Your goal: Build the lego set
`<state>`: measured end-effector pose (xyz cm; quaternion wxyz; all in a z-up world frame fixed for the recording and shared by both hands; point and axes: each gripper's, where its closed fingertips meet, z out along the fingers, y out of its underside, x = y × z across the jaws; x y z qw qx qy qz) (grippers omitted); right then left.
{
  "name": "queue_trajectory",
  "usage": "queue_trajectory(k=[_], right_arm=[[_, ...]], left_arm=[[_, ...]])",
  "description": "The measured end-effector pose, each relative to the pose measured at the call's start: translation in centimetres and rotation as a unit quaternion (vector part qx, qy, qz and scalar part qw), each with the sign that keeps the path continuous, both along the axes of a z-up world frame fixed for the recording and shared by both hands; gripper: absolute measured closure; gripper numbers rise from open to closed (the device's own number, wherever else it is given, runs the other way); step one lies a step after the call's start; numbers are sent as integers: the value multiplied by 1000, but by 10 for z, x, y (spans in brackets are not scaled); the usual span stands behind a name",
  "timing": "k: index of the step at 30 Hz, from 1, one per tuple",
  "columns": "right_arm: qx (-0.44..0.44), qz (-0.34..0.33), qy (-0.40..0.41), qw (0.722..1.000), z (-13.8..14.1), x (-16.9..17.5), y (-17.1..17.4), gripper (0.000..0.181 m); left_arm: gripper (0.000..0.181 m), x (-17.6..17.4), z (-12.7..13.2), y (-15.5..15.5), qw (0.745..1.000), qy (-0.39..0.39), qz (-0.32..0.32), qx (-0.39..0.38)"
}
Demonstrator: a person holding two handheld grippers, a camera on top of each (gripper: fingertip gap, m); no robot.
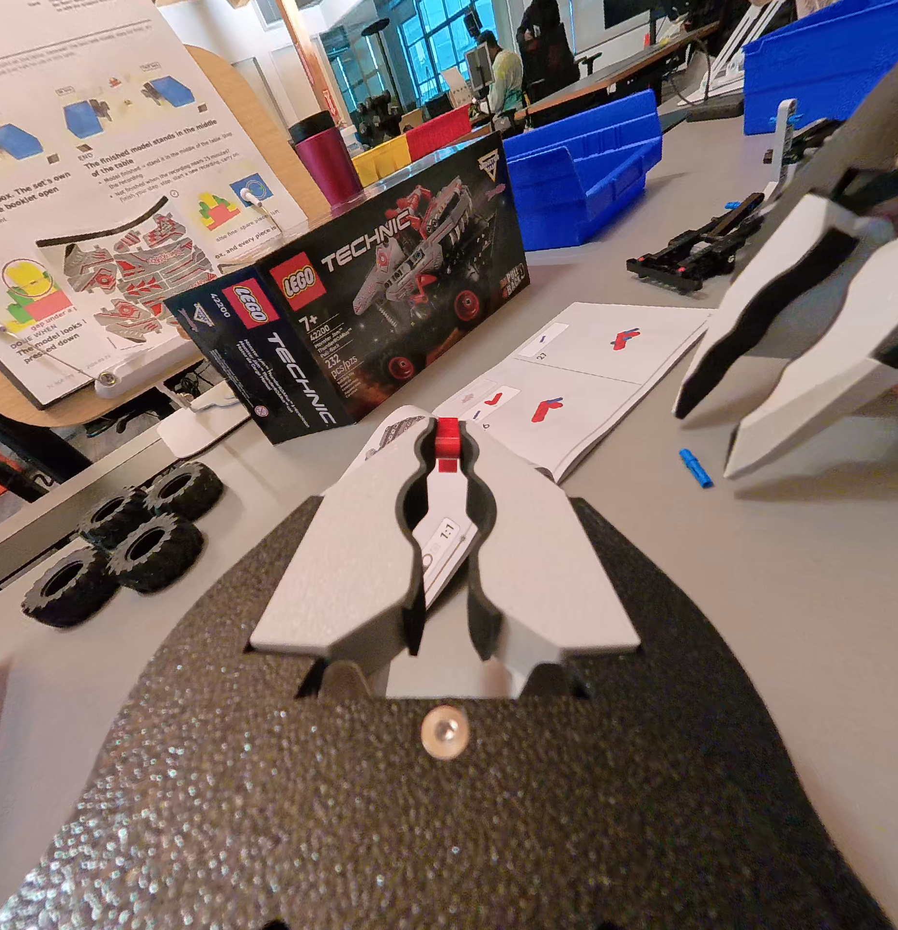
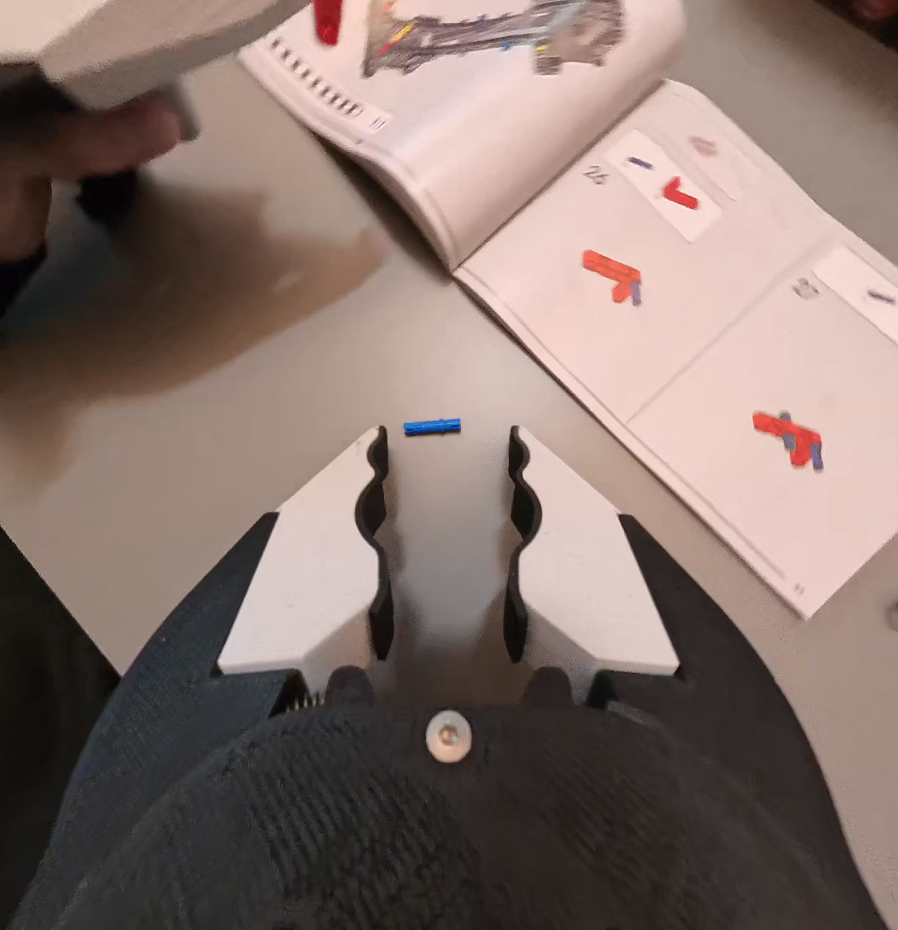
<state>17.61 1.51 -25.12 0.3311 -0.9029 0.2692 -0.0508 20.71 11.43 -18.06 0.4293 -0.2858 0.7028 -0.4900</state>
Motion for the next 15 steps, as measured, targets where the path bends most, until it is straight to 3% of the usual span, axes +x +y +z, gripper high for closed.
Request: queue_trajectory(k=[1, 8, 15], right_arm=[[17, -31, 1, 999, 3, 0, 2, 137], [36, -87, -42, 995, -6, -9, 11, 145], [21, -74, -72, 994, -10, -5, 12, 164]], left_arm=[[176, 0, 0, 0, 1000, 0, 0, 1], [177, 0, 0, 0, 1000, 0, 0, -1], [177, 0, 0, 1, 1000, -1, 2, -1]])
